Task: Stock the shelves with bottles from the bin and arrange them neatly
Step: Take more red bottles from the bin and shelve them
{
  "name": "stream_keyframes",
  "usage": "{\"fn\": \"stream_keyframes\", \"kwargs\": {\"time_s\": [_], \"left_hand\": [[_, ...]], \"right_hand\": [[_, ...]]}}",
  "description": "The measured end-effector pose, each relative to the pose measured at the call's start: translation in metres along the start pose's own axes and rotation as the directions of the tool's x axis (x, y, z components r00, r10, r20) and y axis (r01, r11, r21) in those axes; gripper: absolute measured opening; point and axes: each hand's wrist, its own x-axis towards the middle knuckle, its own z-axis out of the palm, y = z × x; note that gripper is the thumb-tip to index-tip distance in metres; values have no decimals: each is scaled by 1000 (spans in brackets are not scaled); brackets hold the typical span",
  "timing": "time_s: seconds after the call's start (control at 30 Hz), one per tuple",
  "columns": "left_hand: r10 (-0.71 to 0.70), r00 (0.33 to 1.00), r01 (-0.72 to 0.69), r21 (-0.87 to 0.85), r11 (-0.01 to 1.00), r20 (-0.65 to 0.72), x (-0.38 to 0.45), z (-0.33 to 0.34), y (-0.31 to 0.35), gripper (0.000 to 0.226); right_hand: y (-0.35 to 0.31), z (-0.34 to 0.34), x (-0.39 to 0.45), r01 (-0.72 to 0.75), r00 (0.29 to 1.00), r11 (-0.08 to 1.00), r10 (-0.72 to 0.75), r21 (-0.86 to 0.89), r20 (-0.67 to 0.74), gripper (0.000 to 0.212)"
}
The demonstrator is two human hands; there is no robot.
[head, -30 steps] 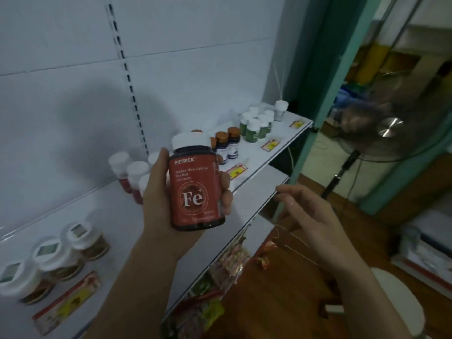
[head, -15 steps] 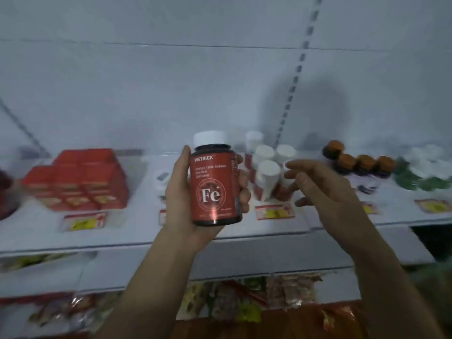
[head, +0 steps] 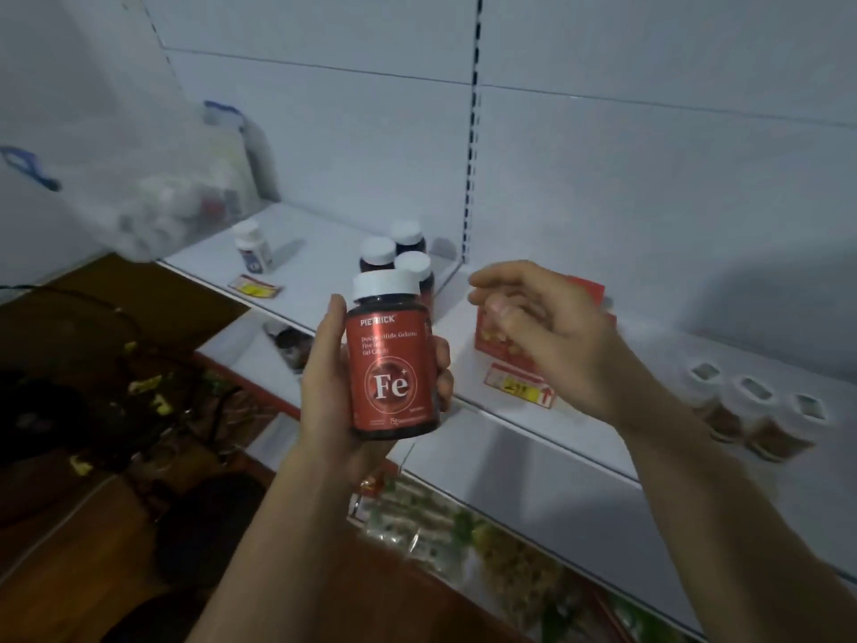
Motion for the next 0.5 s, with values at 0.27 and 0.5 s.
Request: {"fn": "stream_keyframes", "kwargs": {"time_s": [0.27,0.5], "left_hand": [[45,998,-27,422,906,-33,38,-38,56,78],[24,998,-51,541,839,57,104,-32,78,72]], "right_hand": [[-36,38,95,52,938,986,6,-160,346,31],[-63,-3,165,116,867,934,72,-339,493,39]]}}
